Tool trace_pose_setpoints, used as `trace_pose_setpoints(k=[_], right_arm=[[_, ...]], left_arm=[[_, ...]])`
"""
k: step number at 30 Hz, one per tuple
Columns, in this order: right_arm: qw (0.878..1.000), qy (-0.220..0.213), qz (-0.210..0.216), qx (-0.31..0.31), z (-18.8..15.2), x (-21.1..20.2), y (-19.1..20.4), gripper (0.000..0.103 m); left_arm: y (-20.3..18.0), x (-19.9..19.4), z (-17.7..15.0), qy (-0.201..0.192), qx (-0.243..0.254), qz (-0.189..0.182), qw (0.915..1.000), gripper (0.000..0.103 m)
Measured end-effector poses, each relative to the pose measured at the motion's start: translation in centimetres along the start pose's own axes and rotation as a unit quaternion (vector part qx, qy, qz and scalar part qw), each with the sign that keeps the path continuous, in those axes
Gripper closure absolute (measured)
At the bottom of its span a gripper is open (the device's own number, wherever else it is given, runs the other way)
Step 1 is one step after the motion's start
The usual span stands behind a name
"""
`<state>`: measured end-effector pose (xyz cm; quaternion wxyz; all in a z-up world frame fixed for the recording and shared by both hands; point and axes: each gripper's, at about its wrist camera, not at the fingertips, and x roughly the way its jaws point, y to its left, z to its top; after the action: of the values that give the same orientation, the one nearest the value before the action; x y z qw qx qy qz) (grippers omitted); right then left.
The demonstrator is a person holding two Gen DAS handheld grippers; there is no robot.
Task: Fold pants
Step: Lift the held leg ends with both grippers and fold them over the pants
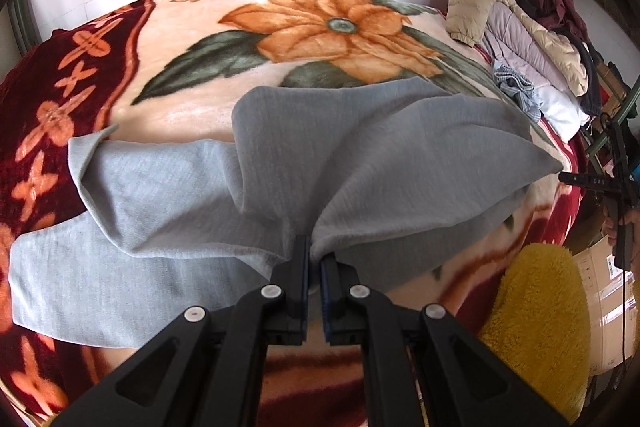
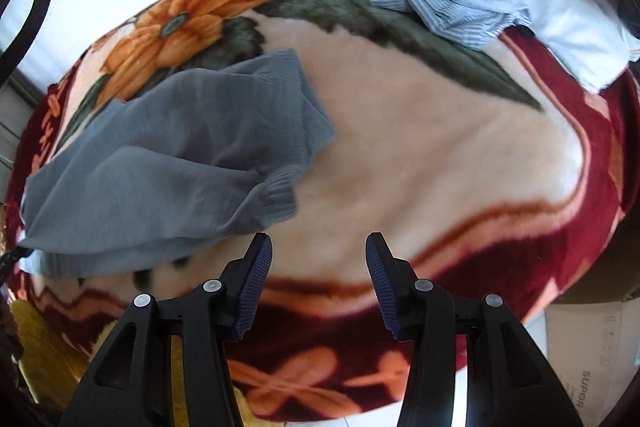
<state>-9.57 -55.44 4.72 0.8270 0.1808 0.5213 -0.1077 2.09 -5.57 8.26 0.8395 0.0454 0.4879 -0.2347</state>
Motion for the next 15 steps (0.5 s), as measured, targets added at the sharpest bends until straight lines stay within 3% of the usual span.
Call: trace_pose_setpoints(k=[6, 12, 15], right_arm=[[0.998, -0.009, 0.026, 0.049, 0.4, -1.1, -1.5, 0.053], [0.990, 0.020, 0.111, 0.084, 1.4, 2.2, -0.7, 0.053], [0.989, 0.047, 0.107, 0.090, 1.5, 4.9, 0.2, 0.053]], left_arm=[[0.4, -0.7, -0.2, -0.007, -0.002, 0.002, 1.0000, 0.098], [1.4, -0.3, -0.3, -0.002, -0.018, 0.006, 0.9998, 0.098], [1.2, 0.0, -0.4, 0.000, -0.015, 0.011, 0.9998, 0.098]])
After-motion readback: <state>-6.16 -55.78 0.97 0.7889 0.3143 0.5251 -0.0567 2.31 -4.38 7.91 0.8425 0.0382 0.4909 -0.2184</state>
